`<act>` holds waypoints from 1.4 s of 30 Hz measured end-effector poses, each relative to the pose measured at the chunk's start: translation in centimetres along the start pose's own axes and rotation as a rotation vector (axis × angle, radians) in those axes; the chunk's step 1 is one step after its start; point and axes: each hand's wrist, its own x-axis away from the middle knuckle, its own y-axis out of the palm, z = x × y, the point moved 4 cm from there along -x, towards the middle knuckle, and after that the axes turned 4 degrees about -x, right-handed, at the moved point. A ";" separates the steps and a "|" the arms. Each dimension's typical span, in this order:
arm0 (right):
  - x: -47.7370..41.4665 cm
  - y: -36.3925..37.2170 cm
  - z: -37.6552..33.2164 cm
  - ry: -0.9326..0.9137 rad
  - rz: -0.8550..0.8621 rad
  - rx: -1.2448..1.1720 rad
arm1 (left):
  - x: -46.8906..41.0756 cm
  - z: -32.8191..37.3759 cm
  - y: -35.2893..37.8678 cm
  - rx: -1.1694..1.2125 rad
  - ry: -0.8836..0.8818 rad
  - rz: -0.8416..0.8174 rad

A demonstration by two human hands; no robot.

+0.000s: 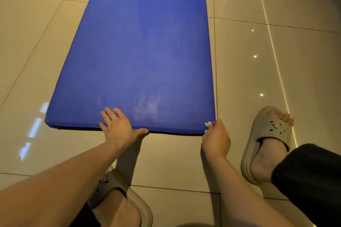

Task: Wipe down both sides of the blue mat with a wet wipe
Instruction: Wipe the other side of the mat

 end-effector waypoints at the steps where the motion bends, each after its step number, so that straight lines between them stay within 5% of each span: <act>1: 0.7 0.7 -0.6 0.021 0.001 -0.039 | 0.0 0.0 0.0 -0.007 -0.006 -0.007; 11: 2.0 4.1 -5.4 -0.283 -0.256 0.103 | -0.5 0.4 -1.9 -0.229 -0.013 -0.101; 17: -2.5 -1.8 1.8 0.048 -0.042 0.091 | -0.3 1.4 -2.7 -0.365 -0.049 -0.112; 24: 0.1 -0.1 0.8 0.218 0.129 -0.201 | -0.9 1.2 -2.5 -0.550 0.033 -0.116; 32: 3.5 4.6 -4.7 -0.029 -0.097 -0.052 | 0.1 1.7 -3.2 -0.610 0.046 -0.072; 38: 5.5 8.6 -10.2 -0.408 -0.357 0.116 | 0.6 1.1 -3.2 -0.593 0.057 -0.004; 42: 1.8 3.9 -4.9 -0.196 -0.196 0.140 | 0.8 1.2 -3.2 -0.633 0.085 0.024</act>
